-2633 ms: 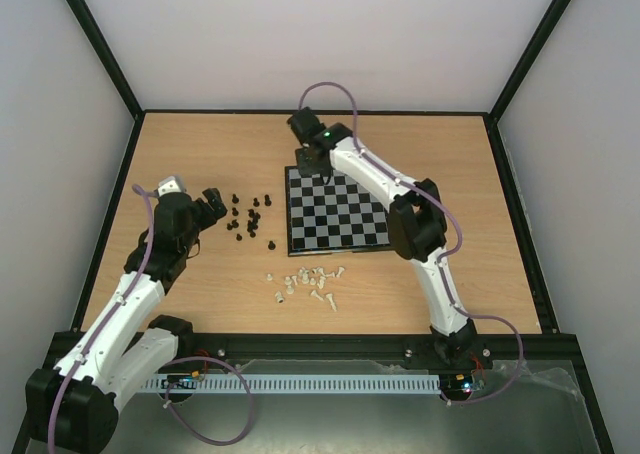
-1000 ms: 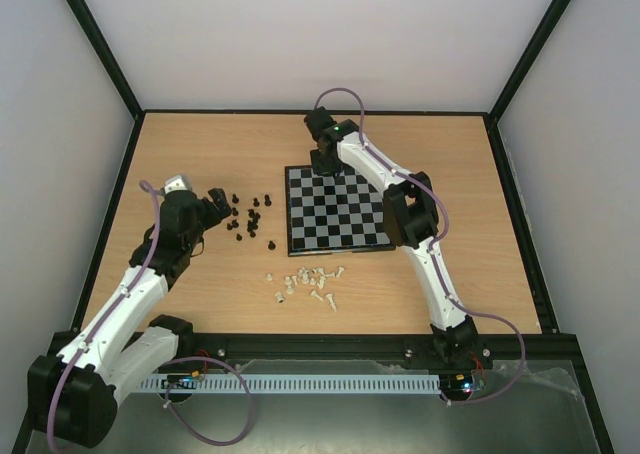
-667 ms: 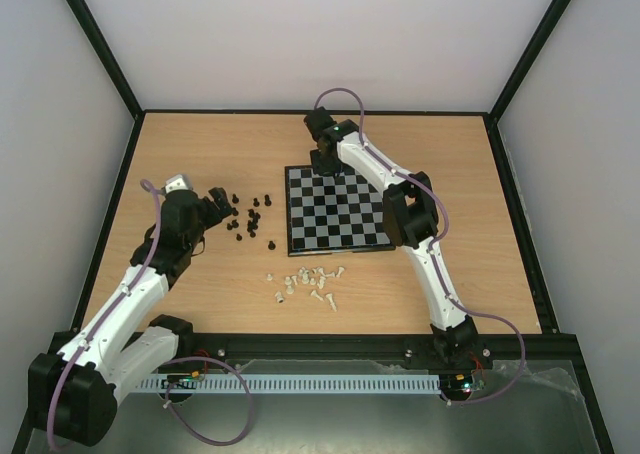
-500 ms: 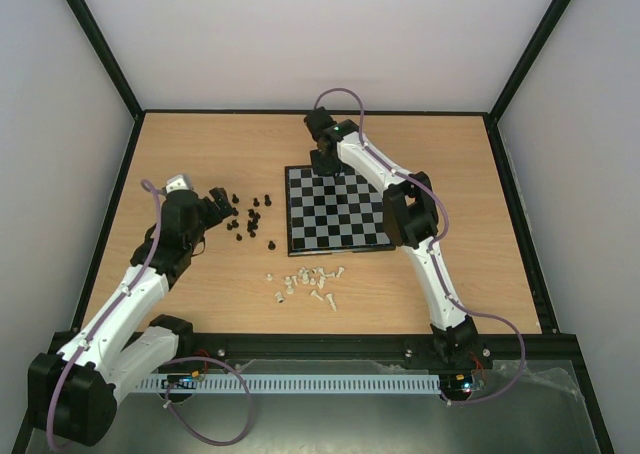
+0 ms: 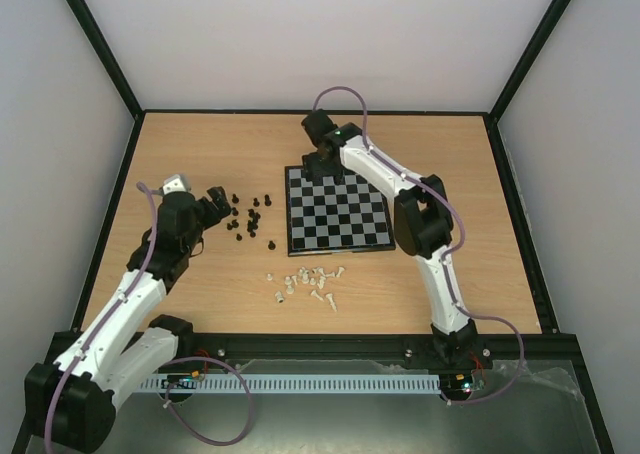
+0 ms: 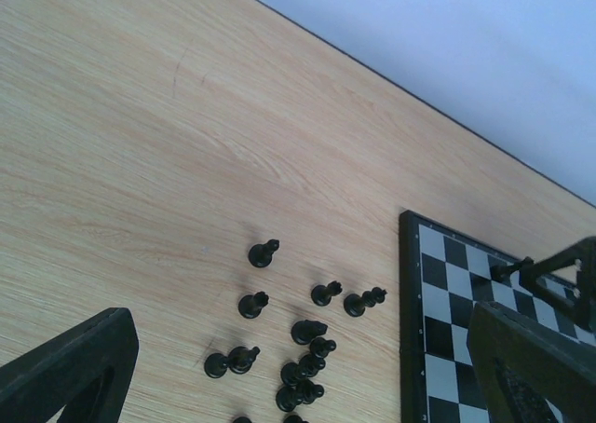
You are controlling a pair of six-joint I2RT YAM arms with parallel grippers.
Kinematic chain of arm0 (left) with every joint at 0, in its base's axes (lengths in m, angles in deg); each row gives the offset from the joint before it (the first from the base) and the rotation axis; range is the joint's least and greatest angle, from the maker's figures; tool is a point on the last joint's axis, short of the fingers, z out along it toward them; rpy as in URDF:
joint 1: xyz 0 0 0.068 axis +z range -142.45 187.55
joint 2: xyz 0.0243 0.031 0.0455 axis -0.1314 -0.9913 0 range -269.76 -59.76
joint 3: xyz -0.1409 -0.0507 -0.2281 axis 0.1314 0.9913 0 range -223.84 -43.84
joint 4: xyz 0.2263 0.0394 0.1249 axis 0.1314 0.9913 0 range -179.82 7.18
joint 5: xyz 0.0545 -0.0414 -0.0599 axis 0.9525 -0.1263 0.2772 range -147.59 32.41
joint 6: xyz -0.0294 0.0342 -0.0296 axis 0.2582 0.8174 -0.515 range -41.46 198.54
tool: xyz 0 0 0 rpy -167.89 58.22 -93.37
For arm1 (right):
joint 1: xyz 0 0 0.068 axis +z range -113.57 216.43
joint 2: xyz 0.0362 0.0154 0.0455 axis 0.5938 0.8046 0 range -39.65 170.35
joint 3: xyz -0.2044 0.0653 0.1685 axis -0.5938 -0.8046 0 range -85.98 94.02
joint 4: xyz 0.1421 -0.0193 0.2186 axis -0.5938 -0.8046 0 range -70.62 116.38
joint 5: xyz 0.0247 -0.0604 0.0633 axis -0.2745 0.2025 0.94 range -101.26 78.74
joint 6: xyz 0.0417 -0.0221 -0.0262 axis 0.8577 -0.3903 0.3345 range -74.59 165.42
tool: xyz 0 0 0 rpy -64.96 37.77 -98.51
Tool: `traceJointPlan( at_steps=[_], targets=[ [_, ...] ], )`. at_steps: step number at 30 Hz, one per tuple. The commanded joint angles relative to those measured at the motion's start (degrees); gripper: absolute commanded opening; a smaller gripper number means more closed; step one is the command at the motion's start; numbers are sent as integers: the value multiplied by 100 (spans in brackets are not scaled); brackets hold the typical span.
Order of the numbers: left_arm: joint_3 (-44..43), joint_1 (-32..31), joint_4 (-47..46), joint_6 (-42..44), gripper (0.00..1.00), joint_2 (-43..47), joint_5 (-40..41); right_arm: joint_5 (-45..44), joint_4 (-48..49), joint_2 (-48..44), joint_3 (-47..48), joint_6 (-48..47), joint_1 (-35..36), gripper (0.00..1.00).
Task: Set up the chess pieces on the board
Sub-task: Place the chess piece on the chessboard, then pick up the chess piece at the center of the board.
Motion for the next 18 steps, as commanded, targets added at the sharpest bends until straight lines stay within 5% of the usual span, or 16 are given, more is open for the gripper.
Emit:
traceJointPlan(
  at_steps=[1, 7, 18],
  targets=[
    [-45, -26, 197, 1, 100, 418, 148, -299, 236, -1172, -765, 185, 531, 97],
    [-195, -27, 670, -49, 99, 1004, 205, 452, 666, -1478, -1233, 401, 1097, 80],
    [-149, -27, 1221, -217, 100, 2000, -53, 738, 276, -53, 181, 422, 1474, 56]
  ],
)
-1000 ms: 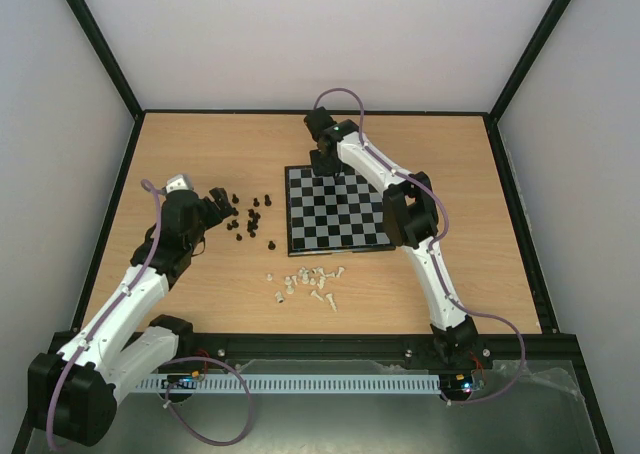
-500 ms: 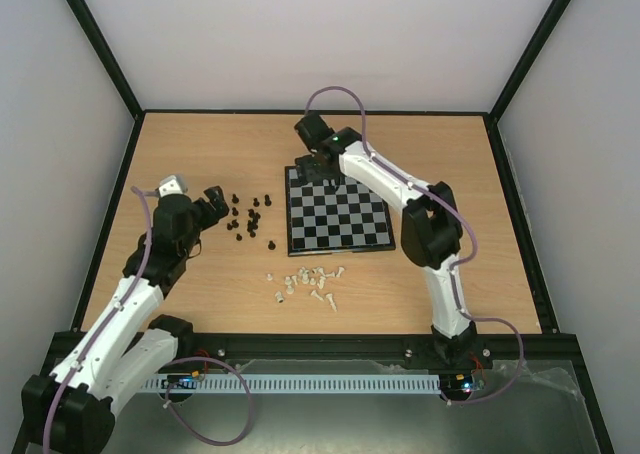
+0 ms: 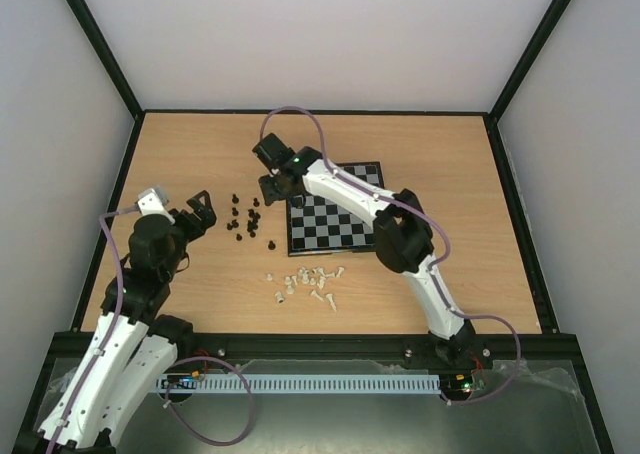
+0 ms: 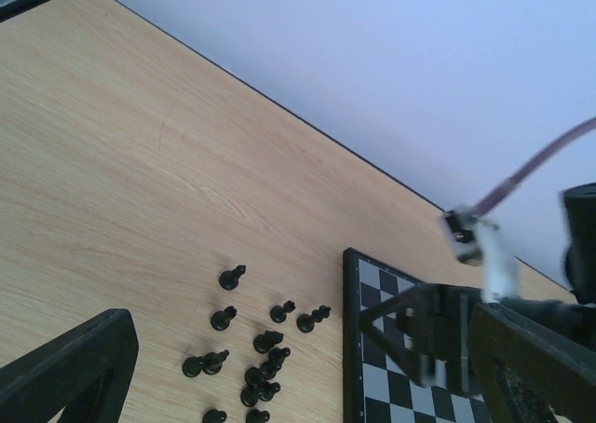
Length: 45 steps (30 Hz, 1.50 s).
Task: Set up the chess pieces on the board
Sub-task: Pick up the chess piece at the center of the board.
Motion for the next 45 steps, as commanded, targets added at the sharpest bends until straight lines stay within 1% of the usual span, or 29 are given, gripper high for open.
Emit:
traceJointPlan(
  at_steps=[1, 5, 8, 12, 15, 26, 32, 45],
  targets=[
    [-135, -29, 326, -42, 100, 157, -71, 107, -331, 442, 542, 32, 46, 54],
    [-138, -26, 325, -9, 99, 102, -65, 142, -330, 739, 852, 14, 48, 50],
    [-104, -25, 298, 1, 99, 39, -58, 124, -314, 902, 1022, 13, 48, 49],
    [-102, -32, 282, 25, 99, -9, -13, 93, -190, 1018, 1076, 7, 48, 48],
    [-102, -25, 261, 45, 99, -11, 23, 175, -95, 1098, 1104, -21, 48, 44],
    [-30, -25, 232, 67, 99, -55, 124, 229, 71, 1366, 1267, -46, 48, 37],
    [61, -25, 146, 72, 99, -67, 126, 235, 48, 1556, 1549, -84, 48, 34],
    [100, -25, 114, 78, 100, -98, 161, 190, -36, 1701, 1593, -84, 47, 27]
  ],
)
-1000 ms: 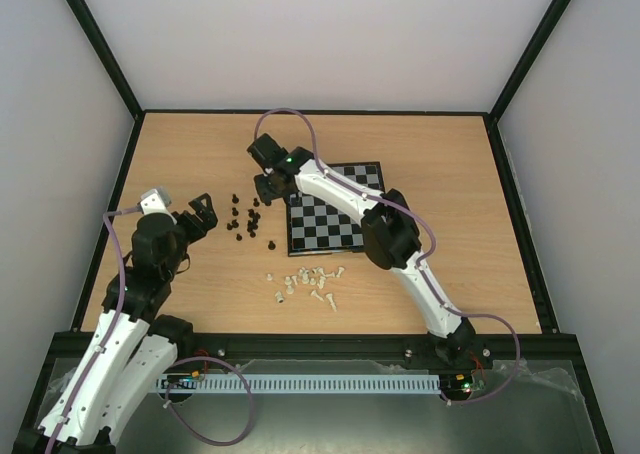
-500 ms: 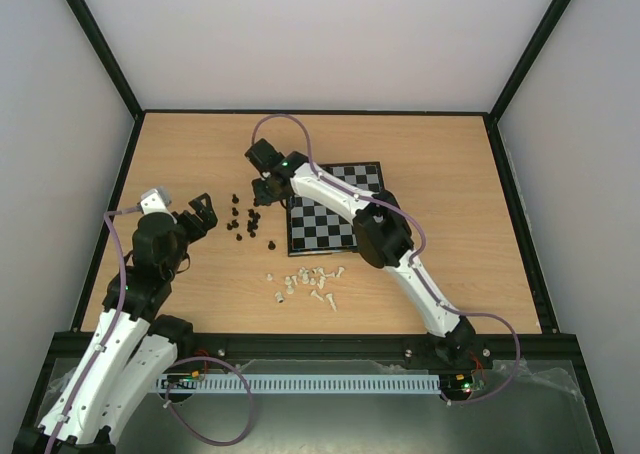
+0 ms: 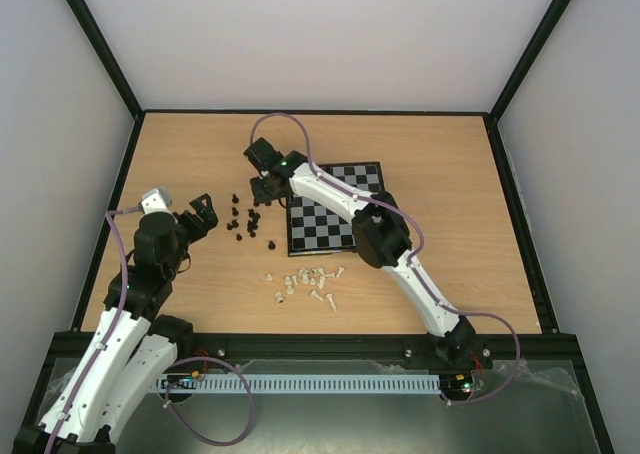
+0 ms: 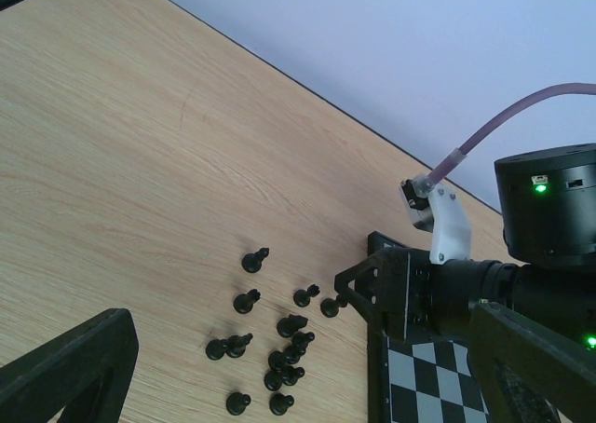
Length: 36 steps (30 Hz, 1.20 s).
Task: Set up the chess pieces on the board
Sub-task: Pick up the chess piece at the center of the board, then place the chess piece on the chessboard.
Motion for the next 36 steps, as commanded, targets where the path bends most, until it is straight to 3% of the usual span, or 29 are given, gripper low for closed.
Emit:
traceJointPlan(
  at_steps=[1, 14, 22, 30, 36],
  targets=[
    [76, -30, -85, 63, 100, -3, 92, -11, -211, 203, 175, -36, 22, 27],
    [95, -26, -99, 50, 99, 12, 88, -112, -378, 143, 161, -60, 23, 9],
    [138, -30, -203, 38, 100, -104, 57, -335, -534, -815, -65, -249, -22, 6],
    [123, -25, -253, 37, 99, -176, 8, -69, -489, -2300, -1040, -345, -610, 7],
    [106, -25, -288, 67, 99, -236, -10, -416, -667, -2745, -1573, -203, -1464, 7]
  ],
)
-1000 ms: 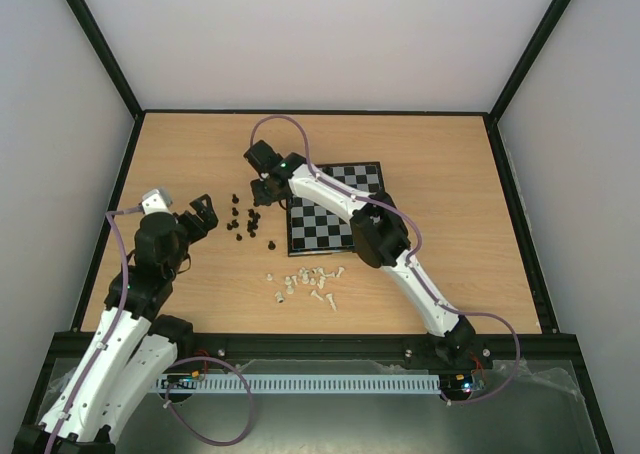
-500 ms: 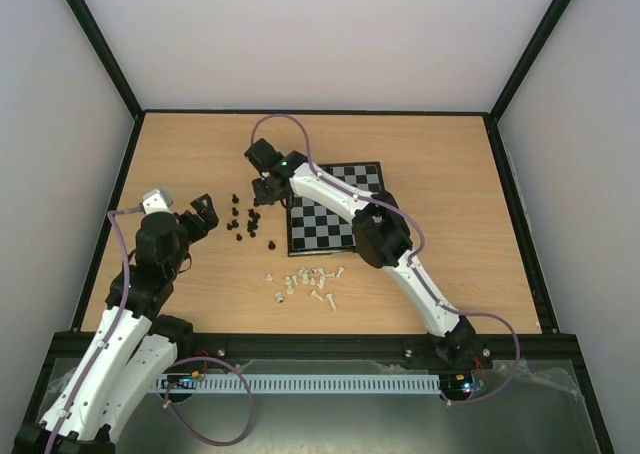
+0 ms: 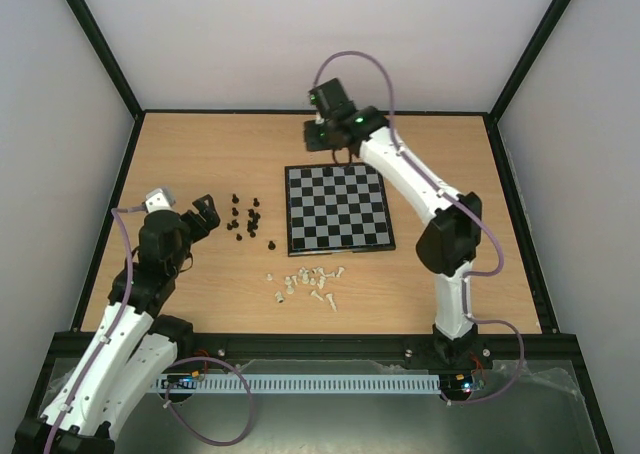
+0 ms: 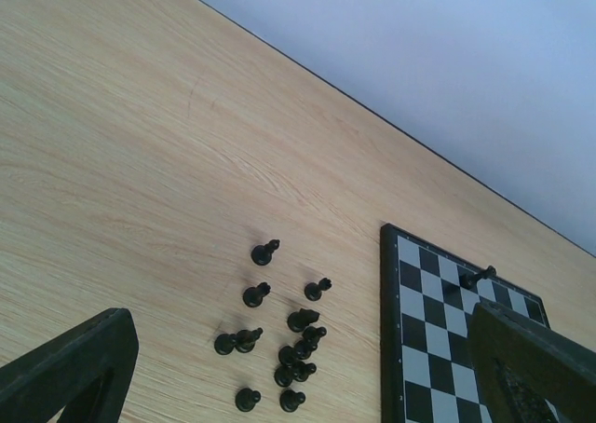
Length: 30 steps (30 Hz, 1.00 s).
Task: Set up the chess pieces on the board
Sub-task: Place the chess piece on the chessboard.
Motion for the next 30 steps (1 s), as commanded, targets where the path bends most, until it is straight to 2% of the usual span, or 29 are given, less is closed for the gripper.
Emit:
traceJointPlan(
  at_steps=[1, 7, 16, 30],
  targets=[
    [7, -25, -167, 70, 99, -76, -24, -331, -403, -72, -472, 53, -596, 7],
    [5, -26, -241, 83, 99, -204, -16, -456, -342, 365, -459, 66, -952, 7],
    [14, -25, -247, 102, 100, -259, 30, -192, -459, 1453, 222, 30, -1110, 7],
    [46, -25, -265, 93, 99, -253, 39, -96, -349, 1803, 364, 22, -1139, 7]
  ],
)
